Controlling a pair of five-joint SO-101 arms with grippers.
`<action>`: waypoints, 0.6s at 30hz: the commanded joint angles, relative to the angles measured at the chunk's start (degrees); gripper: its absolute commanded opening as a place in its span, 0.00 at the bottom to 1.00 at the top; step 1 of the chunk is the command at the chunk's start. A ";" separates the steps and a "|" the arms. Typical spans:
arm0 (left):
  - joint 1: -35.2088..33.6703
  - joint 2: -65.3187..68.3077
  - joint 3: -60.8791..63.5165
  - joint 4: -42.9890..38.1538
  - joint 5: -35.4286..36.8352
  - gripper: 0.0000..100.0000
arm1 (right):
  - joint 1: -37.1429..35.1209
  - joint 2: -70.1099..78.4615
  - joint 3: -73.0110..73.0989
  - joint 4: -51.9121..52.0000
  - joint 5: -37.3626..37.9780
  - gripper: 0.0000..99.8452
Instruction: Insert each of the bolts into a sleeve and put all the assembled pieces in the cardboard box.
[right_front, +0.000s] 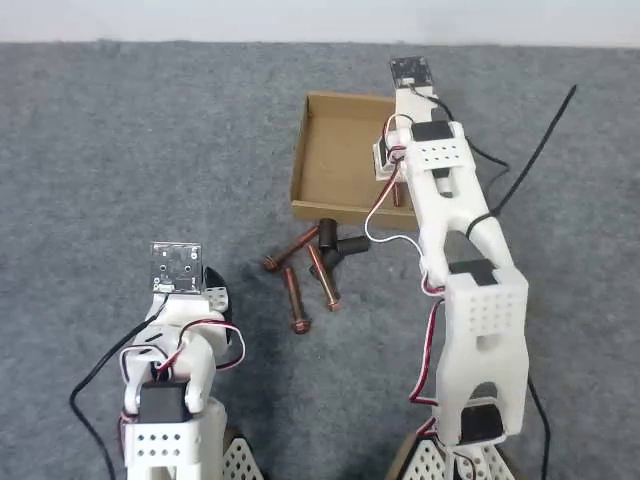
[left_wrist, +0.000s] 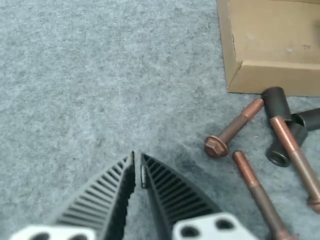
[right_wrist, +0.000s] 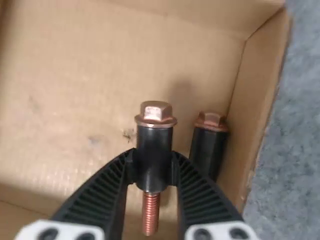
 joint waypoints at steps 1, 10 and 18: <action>0.26 -1.41 -1.01 0.35 -0.35 0.02 | 1.36 -0.48 -7.21 2.86 -0.26 0.15; 0.26 -1.41 -1.01 0.35 -0.35 0.02 | -0.04 -7.78 -8.18 10.42 -0.26 0.06; 0.26 -1.41 -1.01 0.26 -0.35 0.02 | -2.15 -17.71 -8.18 25.45 -0.35 0.01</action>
